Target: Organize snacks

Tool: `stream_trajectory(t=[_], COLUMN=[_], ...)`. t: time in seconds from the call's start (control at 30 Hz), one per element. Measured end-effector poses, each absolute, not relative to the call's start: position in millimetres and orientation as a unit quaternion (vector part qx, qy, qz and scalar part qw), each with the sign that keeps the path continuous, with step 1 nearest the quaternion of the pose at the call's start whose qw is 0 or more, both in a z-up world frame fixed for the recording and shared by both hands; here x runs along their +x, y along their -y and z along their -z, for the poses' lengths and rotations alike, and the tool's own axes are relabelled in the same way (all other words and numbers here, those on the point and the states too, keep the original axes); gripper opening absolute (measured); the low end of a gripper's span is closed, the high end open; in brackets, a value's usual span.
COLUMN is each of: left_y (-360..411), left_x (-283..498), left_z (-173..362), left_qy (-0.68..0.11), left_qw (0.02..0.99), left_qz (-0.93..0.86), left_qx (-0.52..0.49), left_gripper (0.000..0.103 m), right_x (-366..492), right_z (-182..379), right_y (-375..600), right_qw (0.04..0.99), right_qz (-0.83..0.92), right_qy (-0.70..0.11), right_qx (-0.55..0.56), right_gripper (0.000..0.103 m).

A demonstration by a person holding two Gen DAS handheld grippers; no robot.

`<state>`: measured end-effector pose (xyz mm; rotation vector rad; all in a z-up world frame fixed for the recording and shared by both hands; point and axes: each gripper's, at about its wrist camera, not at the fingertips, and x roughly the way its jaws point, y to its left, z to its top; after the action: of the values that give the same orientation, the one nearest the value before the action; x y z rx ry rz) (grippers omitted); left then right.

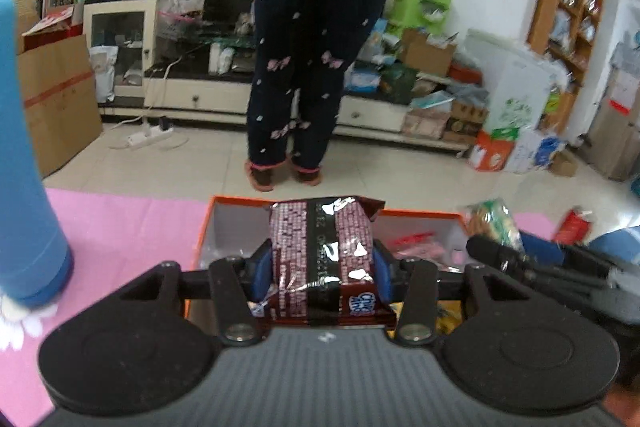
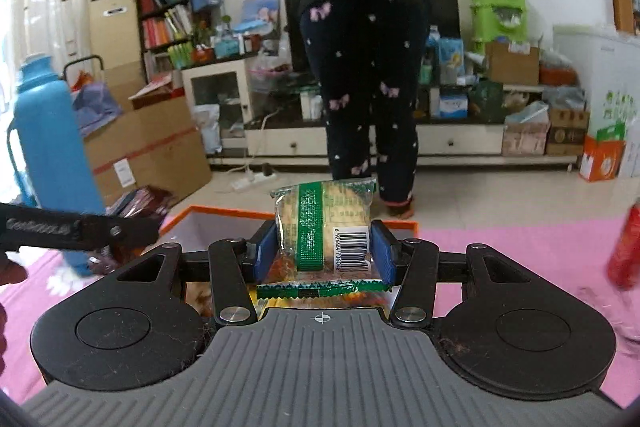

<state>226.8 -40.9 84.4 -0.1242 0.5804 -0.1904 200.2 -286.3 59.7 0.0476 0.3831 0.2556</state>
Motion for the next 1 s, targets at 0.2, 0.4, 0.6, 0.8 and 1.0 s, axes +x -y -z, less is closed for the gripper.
stream_trajectory(t=[0.2, 0.4, 0.6, 0.8, 1.0], left_y=[50.2, 46.3, 31.5, 36.2, 38.6], left_x=[242.2, 180.6, 106.9, 59.1, 63.3], left_z=[-70.2, -89.7, -79.2, -27.2, -13.8], left_qy=[-0.287, -0.243, -0.239, -0.297, -0.336], left_qw=[0.953, 0.966, 0.969, 0.953, 0.941], left_qz=[0.085, 0.076, 0.059, 0.055, 0.032], left_qx=[-0.050, -0.036, -0.019, -0.025, -0.009], left_gripper=[0.072, 0.080, 0.101, 0.101, 0.101], right_x=[241.0, 205.5, 155.2, 84.6, 55.4], right_z=[-35.8, -67.1, -64.4, -14.6, 20.0], right_y=[278.8, 279.7, 291.3, 323.0, 349.7], right_qw=[0.961, 0.976, 0.973, 0.951, 0.929], right_qz=[-0.138, -0.128, -0.114, -0.093, -0.085], right_qy=[-0.234, -0.176, -0.196, -0.282, -0.328], right_qx=[0.047, 0.030, 0.039, 0.087, 0.148], right_gripper=[0.068, 0.091, 0.093, 0.093, 0.093])
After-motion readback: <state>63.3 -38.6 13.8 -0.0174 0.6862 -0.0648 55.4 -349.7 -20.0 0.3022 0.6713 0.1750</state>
